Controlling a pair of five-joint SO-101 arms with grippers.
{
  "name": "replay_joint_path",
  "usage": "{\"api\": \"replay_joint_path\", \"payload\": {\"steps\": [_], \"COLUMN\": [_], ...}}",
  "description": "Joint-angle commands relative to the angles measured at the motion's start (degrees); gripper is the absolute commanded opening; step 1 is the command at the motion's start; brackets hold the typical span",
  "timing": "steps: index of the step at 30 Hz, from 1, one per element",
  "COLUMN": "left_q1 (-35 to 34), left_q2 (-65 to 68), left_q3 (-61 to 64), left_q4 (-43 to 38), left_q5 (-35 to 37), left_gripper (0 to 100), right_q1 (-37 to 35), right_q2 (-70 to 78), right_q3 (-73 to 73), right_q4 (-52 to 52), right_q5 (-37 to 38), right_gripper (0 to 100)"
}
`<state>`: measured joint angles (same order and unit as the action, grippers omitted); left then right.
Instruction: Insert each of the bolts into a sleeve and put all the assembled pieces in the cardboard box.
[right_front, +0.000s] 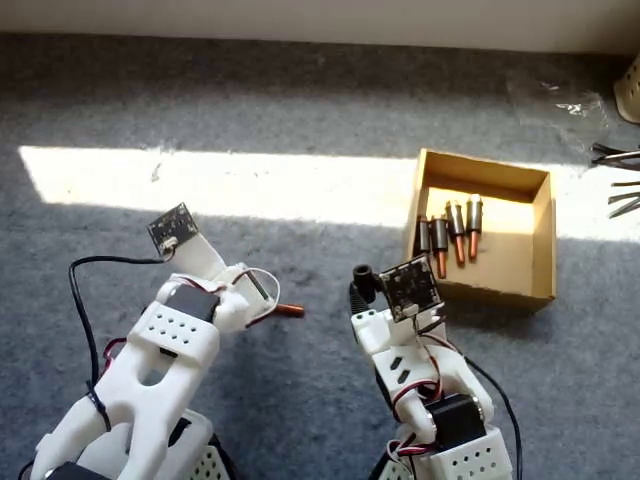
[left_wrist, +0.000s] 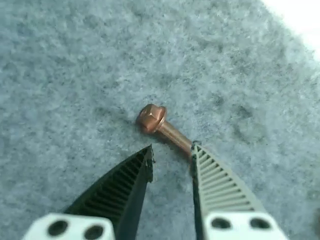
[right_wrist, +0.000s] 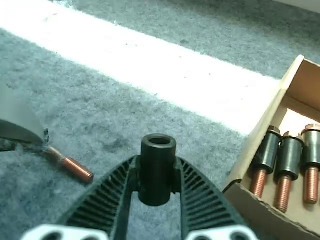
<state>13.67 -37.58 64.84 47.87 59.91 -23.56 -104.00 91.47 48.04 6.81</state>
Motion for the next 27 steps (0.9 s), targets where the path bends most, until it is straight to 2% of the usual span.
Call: {"api": "replay_joint_path", "payload": {"steps": [1, 4, 10, 22, 27], "left_q1": [0.31, 0.31, 0.4, 0.31, 0.31], "left_q2": [-0.31, -0.31, -0.22, -0.13, -0.13], "left_q3": [1.1, 1.27, 4.44, 8.84, 9.19], "left_q4": [0.35, 0.18, -8.09, -17.67, -17.76], "left_q5": [0.79, 0.88, 0.97, 0.97, 2.73], "left_gripper": [13, 13, 13, 13, 13], "right_q1": [0.57, 0.57, 0.57, 0.57, 0.57], "right_q2": [-0.66, -0.66, -0.66, -0.66, -0.66], "right_q3": [-0.75, -0.75, -0.75, -0.75, -0.75], "right_q4": [-1.71, -1.71, -1.71, -1.63, -1.63], "right_q5": [0.7, 0.7, 0.7, 0.62, 0.62], "right_gripper": [2.6, 2.6, 2.6, 2.6, 2.6]}}
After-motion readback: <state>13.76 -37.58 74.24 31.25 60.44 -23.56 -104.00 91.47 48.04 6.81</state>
